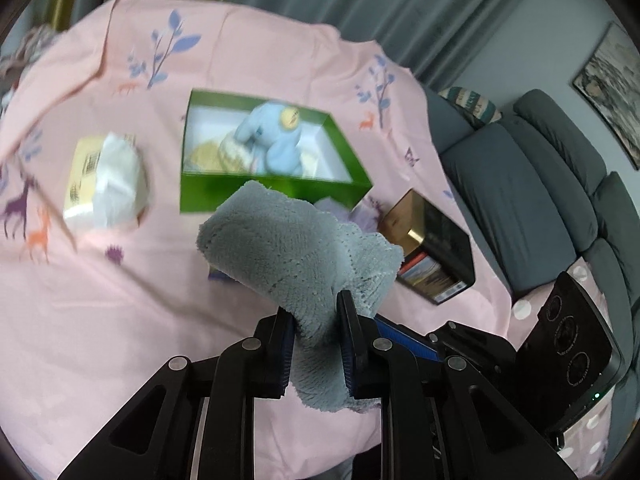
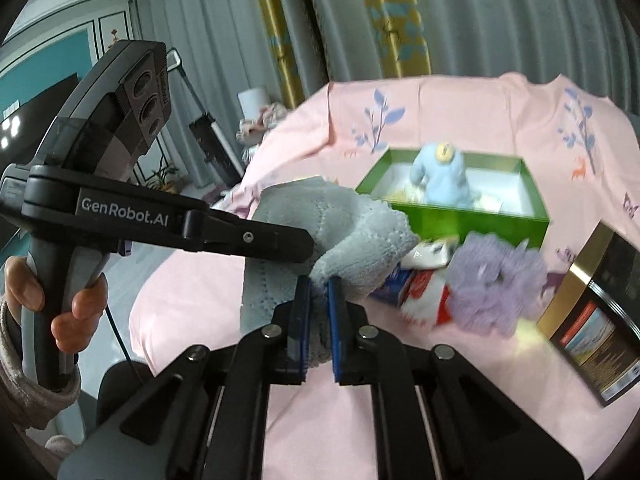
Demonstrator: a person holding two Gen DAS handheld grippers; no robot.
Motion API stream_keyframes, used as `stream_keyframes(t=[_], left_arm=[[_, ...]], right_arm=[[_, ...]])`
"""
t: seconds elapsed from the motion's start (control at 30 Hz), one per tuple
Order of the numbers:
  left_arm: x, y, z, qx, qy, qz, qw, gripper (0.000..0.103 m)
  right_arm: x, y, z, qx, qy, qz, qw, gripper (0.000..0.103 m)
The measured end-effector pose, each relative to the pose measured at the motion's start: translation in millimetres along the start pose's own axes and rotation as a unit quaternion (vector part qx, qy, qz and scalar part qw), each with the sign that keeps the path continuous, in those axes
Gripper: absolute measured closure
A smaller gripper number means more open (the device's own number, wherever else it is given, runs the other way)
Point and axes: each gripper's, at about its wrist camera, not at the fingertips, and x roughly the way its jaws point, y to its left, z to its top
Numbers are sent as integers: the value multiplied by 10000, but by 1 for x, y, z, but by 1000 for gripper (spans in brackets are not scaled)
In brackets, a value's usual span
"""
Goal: Organize soft objects
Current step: 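Carry the grey cloth into the green box and open the left gripper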
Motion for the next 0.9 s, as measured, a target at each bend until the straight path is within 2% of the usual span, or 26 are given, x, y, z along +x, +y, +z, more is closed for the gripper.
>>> stream_keyframes(t=[0.23,0.47,0.63,0.9], left_arm=[[-6,-24,26,315,-205,106,9992,83],[8,-42,50,522,-168,101,9984,83],[18,-55,83,589,-224,-99,9980,83],[52,-72,145,689,-122,-175,9974,83]], right_arm=[[-14,-14,21,-12,-381,-81,9992,95],[-14,-29,27,63,-510,-219,9984,95],[-15,-37,42,89,-653,-452,9968,95],[3,-78,89,18,-721,-834,9939,95]])
